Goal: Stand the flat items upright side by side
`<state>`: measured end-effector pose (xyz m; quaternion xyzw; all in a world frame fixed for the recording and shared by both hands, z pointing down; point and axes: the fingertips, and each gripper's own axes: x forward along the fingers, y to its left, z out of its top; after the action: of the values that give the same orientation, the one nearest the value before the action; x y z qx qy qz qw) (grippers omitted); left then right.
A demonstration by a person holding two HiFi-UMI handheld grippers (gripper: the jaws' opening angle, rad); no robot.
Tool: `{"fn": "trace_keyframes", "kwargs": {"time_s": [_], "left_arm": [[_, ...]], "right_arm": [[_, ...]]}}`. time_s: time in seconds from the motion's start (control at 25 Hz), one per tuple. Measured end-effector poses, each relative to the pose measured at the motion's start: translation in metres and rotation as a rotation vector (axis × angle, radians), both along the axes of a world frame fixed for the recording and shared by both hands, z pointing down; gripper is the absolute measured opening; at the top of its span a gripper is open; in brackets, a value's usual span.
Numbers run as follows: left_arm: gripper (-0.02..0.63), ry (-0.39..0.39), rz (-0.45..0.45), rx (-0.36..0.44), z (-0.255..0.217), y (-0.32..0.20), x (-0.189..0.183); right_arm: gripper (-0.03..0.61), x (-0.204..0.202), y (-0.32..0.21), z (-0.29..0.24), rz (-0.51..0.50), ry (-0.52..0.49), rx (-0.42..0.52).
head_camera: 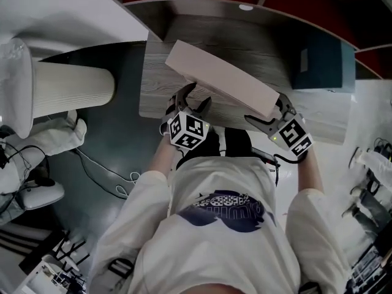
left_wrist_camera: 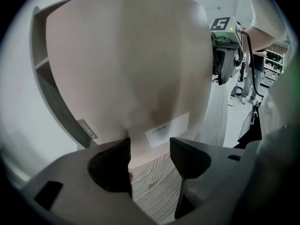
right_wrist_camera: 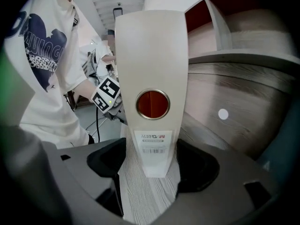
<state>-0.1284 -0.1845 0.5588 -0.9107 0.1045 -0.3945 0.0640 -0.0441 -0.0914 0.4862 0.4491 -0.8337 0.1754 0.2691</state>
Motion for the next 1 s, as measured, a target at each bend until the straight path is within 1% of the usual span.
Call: {"fn": "trace_keyframes", "kwargs": {"time_s": [0.2, 0.36, 0.6, 0.72, 1.0], "left_arm": [[0.245, 0.004, 0.064, 0.017, 0.000, 0.001, 0.024], [0.245, 0.009, 0.094, 0.029, -0.001, 0.001, 0.042], [0.245, 0.020, 0.145, 0.039, -0.002, 0.003, 0.069], [0.245, 0.028, 0.176, 0.041, -0.002, 0.006, 0.081], [0.245, 0.034, 0.283, 0.069, -0.004, 0.019, 0.114]], "right_arm": [[0.324, 0.010, 0.011, -0.002, 0.102, -0.019, 0.023], [0.313, 0.015, 0.018, -0.006, 0.151, -0.024, 0.036], [0.281, 0.025, 0.026, -0.011, 0.243, -0.020, 0.060], [0.279, 0.028, 0.031, -0.011, 0.291, -0.015, 0.066], [0.275, 0.042, 0.047, -0.013, 0.382, -0.002, 0.074]]}}
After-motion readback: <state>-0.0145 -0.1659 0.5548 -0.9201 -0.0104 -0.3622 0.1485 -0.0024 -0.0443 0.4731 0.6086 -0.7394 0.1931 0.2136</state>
